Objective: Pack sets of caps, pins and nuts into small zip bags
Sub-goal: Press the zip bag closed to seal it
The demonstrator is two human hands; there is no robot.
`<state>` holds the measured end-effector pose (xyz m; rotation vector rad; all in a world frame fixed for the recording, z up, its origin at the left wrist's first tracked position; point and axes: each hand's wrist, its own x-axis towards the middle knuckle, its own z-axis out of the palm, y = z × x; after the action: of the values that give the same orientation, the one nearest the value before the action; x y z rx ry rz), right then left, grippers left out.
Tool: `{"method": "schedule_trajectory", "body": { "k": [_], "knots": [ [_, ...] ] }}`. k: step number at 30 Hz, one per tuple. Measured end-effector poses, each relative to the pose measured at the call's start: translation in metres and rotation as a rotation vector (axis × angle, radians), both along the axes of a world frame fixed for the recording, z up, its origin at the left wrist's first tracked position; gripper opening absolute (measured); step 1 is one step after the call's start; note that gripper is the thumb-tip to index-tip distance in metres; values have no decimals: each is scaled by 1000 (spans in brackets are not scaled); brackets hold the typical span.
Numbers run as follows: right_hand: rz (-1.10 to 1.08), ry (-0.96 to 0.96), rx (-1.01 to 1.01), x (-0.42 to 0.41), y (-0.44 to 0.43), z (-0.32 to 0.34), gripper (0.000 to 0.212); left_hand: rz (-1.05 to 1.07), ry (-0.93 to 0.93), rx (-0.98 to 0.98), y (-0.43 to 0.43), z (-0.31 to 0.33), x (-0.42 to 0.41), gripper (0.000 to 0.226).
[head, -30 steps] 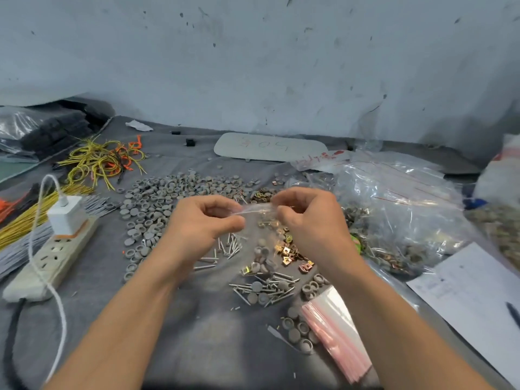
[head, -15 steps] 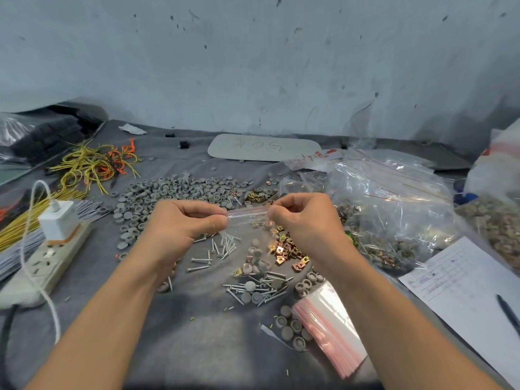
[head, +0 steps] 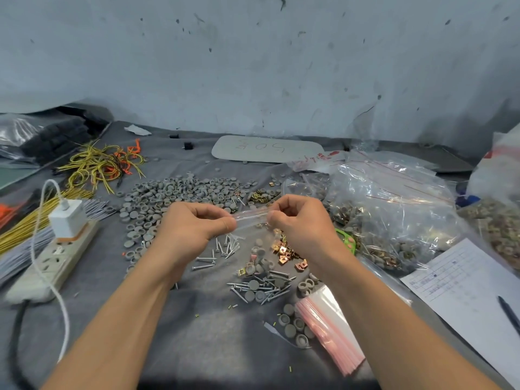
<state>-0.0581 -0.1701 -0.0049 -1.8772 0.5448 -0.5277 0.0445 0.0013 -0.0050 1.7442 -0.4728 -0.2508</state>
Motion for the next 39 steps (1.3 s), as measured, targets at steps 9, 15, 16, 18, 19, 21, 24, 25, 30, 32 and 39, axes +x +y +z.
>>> {"method": "schedule_trajectory", "body": {
  "k": [9,15,16,18,19,21,24,25,30,32,39],
  "knots": [
    [73,-16,34,4,8,0,7,-78,-15,-80,-8,0,-3,13],
    [71,-36,-17,10,16,-6,12,-85,-61,-50,-15,-2,-7,9],
    [66,-34,-21,10,15,-6,12,-80,-72,-40,-16,-2,-8,9],
    [64,-30,-33,9,14,-5,12,-79,-107,-25,-17,-3,-8,10],
    [68,-31,-39,8,13,-4,12,-86,-125,-18,-17,-3,-8,10],
    [76,-28,-51,5,10,-1,12,-101,-139,-8,-16,-3,-8,10],
    [93,-17,-47,0,5,2,8,-97,-109,-10,-12,-4,-5,14],
    [108,-12,-34,-2,4,3,6,-88,-100,-10,-11,-4,-4,15],
    [102,3,-16,-6,2,5,9,-90,-90,-17,-8,-5,-1,16],
    [93,5,-17,-6,2,5,11,-96,-88,-18,-9,-5,-1,16],
    [78,22,4,-6,5,6,11,-90,-52,-1,-13,-7,1,11]
  ]
}}
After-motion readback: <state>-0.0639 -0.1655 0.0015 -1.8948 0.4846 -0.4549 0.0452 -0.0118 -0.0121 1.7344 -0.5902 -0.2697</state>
